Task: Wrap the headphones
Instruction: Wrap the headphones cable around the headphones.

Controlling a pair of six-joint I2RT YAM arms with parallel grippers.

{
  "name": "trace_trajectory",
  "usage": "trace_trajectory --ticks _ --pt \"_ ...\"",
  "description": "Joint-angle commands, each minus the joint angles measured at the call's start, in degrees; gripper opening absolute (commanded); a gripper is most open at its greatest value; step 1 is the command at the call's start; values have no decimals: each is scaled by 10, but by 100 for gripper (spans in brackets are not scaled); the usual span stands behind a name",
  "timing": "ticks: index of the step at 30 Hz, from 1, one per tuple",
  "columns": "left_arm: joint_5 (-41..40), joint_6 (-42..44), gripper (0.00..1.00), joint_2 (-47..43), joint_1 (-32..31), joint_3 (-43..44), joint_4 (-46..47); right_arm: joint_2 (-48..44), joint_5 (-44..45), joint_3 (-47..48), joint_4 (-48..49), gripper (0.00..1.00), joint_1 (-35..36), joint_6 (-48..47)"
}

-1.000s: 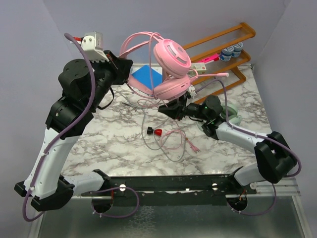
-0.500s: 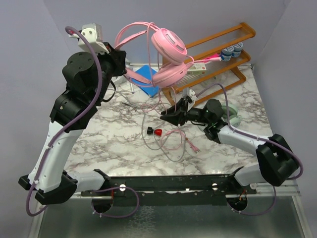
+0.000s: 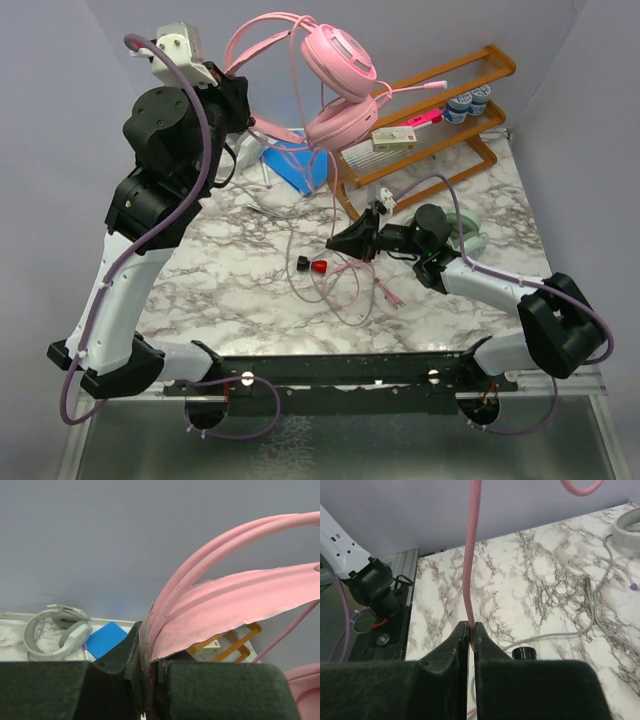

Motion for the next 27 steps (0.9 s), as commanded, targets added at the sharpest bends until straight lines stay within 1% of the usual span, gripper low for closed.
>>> trace_trajectory --ticks 1,4,7,9,12,13,18,20,22,24,27 --pt "-58 2 0 21 0 42 74 -9 -16 -25 -13 8 -2 10" --pt "-90 19 0 45 0 64 85 -18 -12 -37 -53 8 0 13" --pt "-123 35 0 71 3 72 134 -41 15 -56 -111 8 8 2" --pt "-141 39 0 105 12 103 155 -57 35 -77 -148 8 10 -6" --pt "-140 7 0 176 43 192 123 -86 49 -99 -192 6 13 -8" --pt "-129 -5 0 191 55 211 118 -100 52 -106 -206 6 14 -5" --pt "-101 -46 0 243 114 260 118 -180 109 -137 -291 1 18 29" --pt "-93 -69 0 258 145 280 107 -222 171 -145 -343 1 19 41" --pt "-88 -88 0 258 172 282 103 -268 262 -149 -403 1 19 62" --pt "-101 -90 0 249 188 271 109 -309 387 -152 -458 1 18 91" --pt "-122 -75 0 227 212 240 134 -355 496 -153 -520 1 18 124"
